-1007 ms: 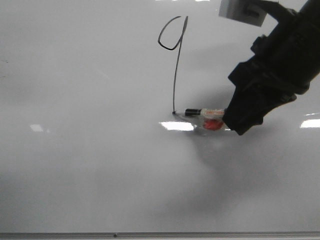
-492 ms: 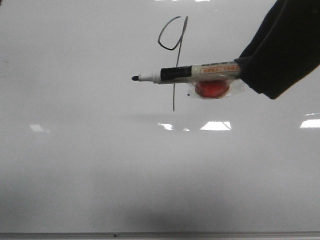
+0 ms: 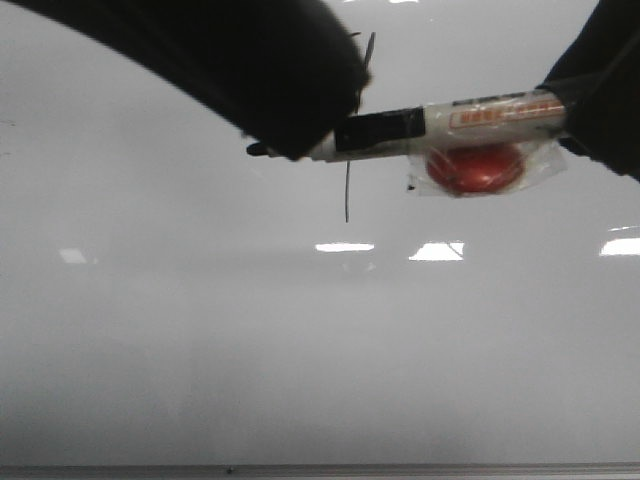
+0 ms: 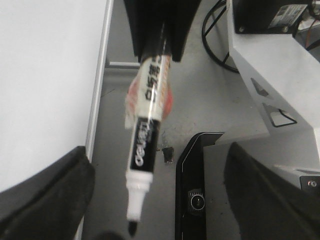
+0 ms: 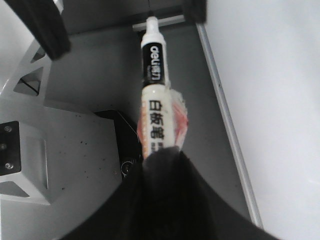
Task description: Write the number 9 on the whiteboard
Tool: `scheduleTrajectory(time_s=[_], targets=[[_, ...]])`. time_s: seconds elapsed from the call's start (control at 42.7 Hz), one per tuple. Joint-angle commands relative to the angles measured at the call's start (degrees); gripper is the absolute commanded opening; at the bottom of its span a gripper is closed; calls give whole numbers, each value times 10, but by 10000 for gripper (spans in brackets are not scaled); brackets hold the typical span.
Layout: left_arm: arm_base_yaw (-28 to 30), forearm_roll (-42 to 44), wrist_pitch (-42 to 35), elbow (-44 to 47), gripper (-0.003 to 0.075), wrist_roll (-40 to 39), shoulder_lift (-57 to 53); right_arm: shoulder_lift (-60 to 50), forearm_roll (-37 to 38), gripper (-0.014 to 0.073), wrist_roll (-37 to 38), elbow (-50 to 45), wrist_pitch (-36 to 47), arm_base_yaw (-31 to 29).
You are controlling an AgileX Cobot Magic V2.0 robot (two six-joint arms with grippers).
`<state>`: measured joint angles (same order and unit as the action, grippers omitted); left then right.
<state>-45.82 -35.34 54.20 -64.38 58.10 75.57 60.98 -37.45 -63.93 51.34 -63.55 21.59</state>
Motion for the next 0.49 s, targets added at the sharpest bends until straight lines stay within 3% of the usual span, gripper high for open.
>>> scheduleTrajectory(time_s=[0.0,0.141,0.469], targets=[[-5,-64,-20,-30,525,32,10,-11,-45,-58,-25,17,1,0],[-5,-59,-17,-36,498,32,29,-11,-45,-58,-26,17,2,0],[-4,-39,-4,-36,251,32,36,-11,-45,-58,-26,17,2,0]])
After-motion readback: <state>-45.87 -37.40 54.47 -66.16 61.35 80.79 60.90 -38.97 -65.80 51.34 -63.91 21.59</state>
